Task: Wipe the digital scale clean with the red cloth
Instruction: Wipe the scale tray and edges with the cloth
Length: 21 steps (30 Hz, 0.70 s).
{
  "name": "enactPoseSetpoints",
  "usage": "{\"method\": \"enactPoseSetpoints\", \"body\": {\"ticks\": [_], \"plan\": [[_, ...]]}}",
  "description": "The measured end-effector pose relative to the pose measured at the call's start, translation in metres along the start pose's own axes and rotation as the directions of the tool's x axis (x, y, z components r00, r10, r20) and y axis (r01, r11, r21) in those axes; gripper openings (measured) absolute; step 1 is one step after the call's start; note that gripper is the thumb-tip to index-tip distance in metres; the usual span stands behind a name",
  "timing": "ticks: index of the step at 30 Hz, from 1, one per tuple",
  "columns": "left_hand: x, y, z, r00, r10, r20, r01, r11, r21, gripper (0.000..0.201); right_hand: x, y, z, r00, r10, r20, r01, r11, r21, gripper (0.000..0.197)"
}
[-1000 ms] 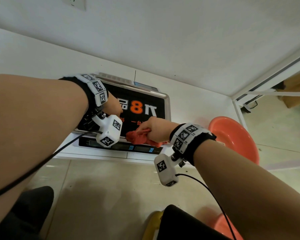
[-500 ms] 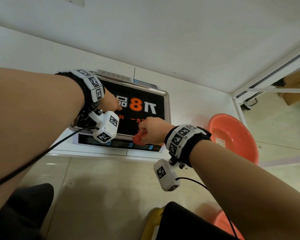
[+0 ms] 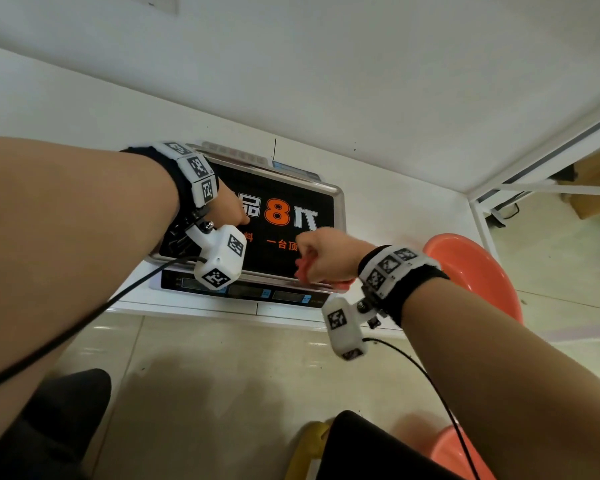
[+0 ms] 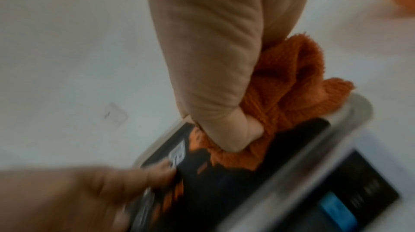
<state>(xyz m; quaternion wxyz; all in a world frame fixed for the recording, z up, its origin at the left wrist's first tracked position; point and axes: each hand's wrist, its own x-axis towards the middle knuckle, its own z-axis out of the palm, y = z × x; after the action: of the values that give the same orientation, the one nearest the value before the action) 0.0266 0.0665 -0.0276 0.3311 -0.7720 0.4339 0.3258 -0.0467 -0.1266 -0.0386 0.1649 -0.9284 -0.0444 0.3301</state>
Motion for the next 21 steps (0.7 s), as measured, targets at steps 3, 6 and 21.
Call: {"method": "enactPoseSetpoints", "body": {"ticks": [3, 6, 21], "plan": [[0.000, 0.000, -0.002, 1.000, 0.022, 0.021, -0.022, 1.000, 0.016, 0.017, 0.000, 0.019, -0.025, 0.975, 0.104, -0.195, -0.057, 0.971, 0.232, 0.024], [0.002, 0.001, -0.002, 1.000, 0.010, 0.007, -0.011, 1.000, 0.029, 0.024, 0.008, 0.028, -0.031, 0.922, 0.126, -0.365, -0.049, 0.976, 0.214, 0.020], [-0.006, 0.004, -0.001, 0.998, -0.049, 0.027, 0.050, 0.999, -0.022, 0.025, -0.008, 0.025, 0.000, 0.994, 0.095, -0.053, -0.105, 0.962, -0.253, 0.023]]}}
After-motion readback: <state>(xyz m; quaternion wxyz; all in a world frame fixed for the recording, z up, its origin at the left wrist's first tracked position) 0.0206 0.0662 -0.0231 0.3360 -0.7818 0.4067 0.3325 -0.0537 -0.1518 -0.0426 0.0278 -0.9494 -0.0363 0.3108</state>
